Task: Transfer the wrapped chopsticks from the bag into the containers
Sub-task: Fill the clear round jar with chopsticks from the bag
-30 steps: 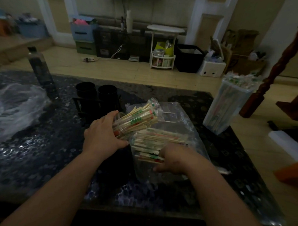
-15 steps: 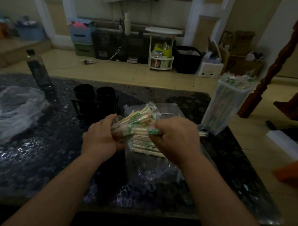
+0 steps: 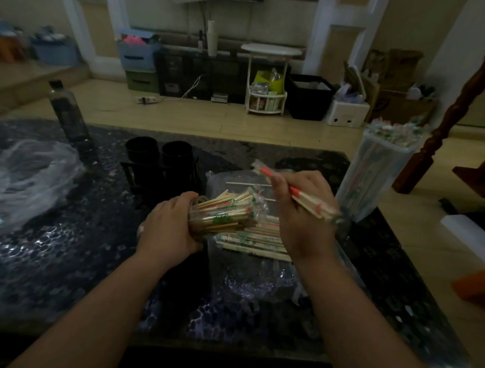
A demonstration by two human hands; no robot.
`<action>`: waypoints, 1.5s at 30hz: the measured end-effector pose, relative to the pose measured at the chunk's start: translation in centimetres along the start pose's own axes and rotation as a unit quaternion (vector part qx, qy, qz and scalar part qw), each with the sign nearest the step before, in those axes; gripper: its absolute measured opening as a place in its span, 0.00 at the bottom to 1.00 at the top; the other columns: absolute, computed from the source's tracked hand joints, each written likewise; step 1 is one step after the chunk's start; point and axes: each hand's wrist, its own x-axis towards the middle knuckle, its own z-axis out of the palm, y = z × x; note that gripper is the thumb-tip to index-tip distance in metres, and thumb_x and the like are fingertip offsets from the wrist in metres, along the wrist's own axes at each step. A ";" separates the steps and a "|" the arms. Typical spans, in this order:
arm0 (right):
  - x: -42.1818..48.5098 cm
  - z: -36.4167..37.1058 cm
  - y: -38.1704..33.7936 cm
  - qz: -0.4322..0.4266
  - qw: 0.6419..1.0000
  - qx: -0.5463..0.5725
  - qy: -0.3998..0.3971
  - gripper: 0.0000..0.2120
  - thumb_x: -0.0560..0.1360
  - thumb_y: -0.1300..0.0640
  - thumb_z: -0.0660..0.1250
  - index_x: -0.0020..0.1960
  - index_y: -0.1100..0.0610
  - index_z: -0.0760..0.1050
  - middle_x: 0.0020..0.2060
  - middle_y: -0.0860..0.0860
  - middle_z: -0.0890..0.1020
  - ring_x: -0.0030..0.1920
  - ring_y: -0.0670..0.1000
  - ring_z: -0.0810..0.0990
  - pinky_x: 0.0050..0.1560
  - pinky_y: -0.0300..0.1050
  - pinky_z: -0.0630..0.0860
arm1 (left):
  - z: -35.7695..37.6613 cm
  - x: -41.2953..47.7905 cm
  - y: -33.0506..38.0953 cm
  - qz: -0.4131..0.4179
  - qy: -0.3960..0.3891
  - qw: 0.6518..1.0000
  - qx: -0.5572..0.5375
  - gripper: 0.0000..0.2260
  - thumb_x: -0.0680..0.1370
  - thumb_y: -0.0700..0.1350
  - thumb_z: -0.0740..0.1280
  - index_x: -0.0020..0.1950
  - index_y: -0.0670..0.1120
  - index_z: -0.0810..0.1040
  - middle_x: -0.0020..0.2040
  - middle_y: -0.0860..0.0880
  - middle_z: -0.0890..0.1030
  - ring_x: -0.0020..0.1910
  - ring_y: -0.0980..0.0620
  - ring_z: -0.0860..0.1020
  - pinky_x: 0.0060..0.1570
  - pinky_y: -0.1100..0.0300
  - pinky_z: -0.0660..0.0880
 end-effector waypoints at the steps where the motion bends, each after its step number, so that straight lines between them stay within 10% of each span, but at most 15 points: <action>1: 0.1 0.2 -0.2 0.022 0.999 0.039 0.004 0.07 0.79 0.50 0.65 0.46 0.46 0.82 0.41 0.50 0.79 0.43 0.40 0.77 0.45 0.35 0.74 | 0.0 0.0 0.0 -0.004 -0.002 1.000 -0.004 0.43 0.59 0.50 0.81 0.70 0.52 0.66 0.62 0.47 0.76 0.59 0.43 0.72 0.59 0.51 0.69; 4: -0.1 0.8 -0.7 0.160 0.978 0.137 -0.002 0.09 0.78 0.50 0.67 0.40 0.47 0.80 0.34 0.51 0.82 0.37 0.51 0.83 0.41 0.53 0.80 | -0.1 0.0 0.2 -0.008 -0.006 1.000 -0.004 0.43 0.59 0.51 0.81 0.70 0.53 0.66 0.62 0.48 0.75 0.60 0.44 0.71 0.59 0.52 0.69; 12: -1.1 1.7 -0.7 0.336 0.918 0.175 -0.115 0.08 0.75 0.50 0.72 0.39 0.52 0.82 0.37 0.46 0.83 0.39 0.41 0.81 0.39 0.30 0.75 | -0.1 -0.3 0.8 0.017 -0.017 0.999 -0.028 0.42 0.60 0.50 0.80 0.70 0.54 0.66 0.63 0.50 0.74 0.61 0.46 0.70 0.60 0.53 0.67; 16: -2.6 3.1 0.5 0.296 0.915 0.052 -0.270 0.07 0.69 0.40 0.74 0.44 0.40 0.80 0.56 0.45 0.71 0.54 0.42 0.74 0.57 0.43 0.76 | 0.1 -0.4 1.0 0.037 -0.016 0.999 0.004 0.42 0.61 0.51 0.79 0.72 0.54 0.66 0.66 0.52 0.73 0.62 0.47 0.70 0.62 0.54 0.66; 23: -1.9 3.1 1.1 0.396 0.861 0.318 0.030 0.07 0.72 0.55 0.67 0.36 0.49 0.72 0.37 0.57 0.75 0.38 0.55 0.75 0.39 0.50 0.74 | 0.4 0.0 0.4 0.032 -0.005 0.999 -0.020 0.43 0.58 0.51 0.80 0.71 0.55 0.66 0.63 0.51 0.74 0.61 0.47 0.71 0.60 0.53 0.68; 29: -2.8 3.0 1.8 0.355 0.929 0.029 -0.095 0.12 0.71 0.48 0.74 0.50 0.44 0.73 0.53 0.45 0.73 0.49 0.43 0.74 0.46 0.40 0.73 | 0.5 -0.3 0.7 0.072 0.013 0.997 0.001 0.41 0.59 0.50 0.79 0.70 0.54 0.69 0.64 0.52 0.75 0.60 0.47 0.72 0.59 0.53 0.68; 33: -2.9 2.9 1.0 0.330 0.942 0.037 -0.053 0.14 0.79 0.46 0.62 0.63 0.46 0.74 0.59 0.46 0.78 0.59 0.48 0.76 0.56 0.47 0.74 | 0.4 -0.3 0.9 0.066 0.026 0.997 -0.013 0.41 0.59 0.50 0.79 0.70 0.53 0.70 0.63 0.51 0.76 0.59 0.46 0.72 0.58 0.53 0.68; 37: -3.3 3.5 0.8 0.261 0.936 -0.017 -0.237 0.21 0.83 0.47 0.54 0.73 0.50 0.69 0.77 0.45 0.60 0.75 0.45 0.58 0.75 0.50 0.58 | 0.6 -0.2 0.7 0.073 0.034 0.997 0.000 0.40 0.59 0.54 0.78 0.69 0.53 0.71 0.62 0.50 0.77 0.59 0.45 0.73 0.58 0.50 0.70; 45: -2.3 2.3 1.1 0.297 0.925 0.152 -0.183 0.15 0.83 0.48 0.57 0.67 0.46 0.74 0.67 0.40 0.72 0.68 0.40 0.68 0.66 0.39 0.66 | 0.2 0.1 0.3 0.037 0.024 0.999 -0.004 0.41 0.60 0.52 0.79 0.71 0.54 0.67 0.64 0.50 0.75 0.61 0.45 0.71 0.61 0.50 0.70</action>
